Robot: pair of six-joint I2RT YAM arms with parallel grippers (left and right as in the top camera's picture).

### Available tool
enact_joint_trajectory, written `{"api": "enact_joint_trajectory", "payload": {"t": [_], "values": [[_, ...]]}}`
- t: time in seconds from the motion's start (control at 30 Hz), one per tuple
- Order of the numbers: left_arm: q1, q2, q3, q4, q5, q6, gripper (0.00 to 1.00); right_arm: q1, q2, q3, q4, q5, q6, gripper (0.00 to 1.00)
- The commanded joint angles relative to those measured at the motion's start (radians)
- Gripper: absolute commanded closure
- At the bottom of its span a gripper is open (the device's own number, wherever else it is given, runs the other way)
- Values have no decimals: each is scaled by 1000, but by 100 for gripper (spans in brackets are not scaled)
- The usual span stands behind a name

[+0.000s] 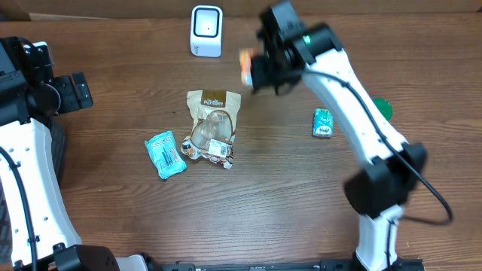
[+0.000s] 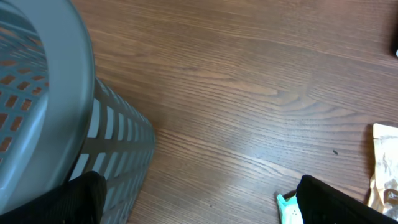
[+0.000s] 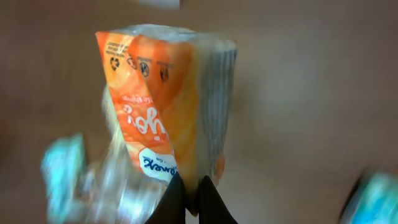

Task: Scan the item barcode
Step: 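Hold the orange pack in front of the scanner with the right gripper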

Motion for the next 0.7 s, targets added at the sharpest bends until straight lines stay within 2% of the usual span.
{"api": "enact_joint_trajectory", "payload": {"t": [0.0,0.2,0.37,0.43,0.57,0.67], "values": [[0,1,-4,2,-2,26,0,14,139,169,84,304,-102,96],[0,1,-4,2,-2,26,0,47,237,176,482,544,-311,96],[0,1,-4,2,-2,26,0,69,302,175,755,547,-498,96],[0,1,-4,2,-2,26,0,80,341,175,861,546,-616,96],[0,1,-4,2,-2,26,0,103,422,175,948,500,-909,96],[0,1,-4,2,-2,26,0,117,480,175,991,509,-1072,96]]}}
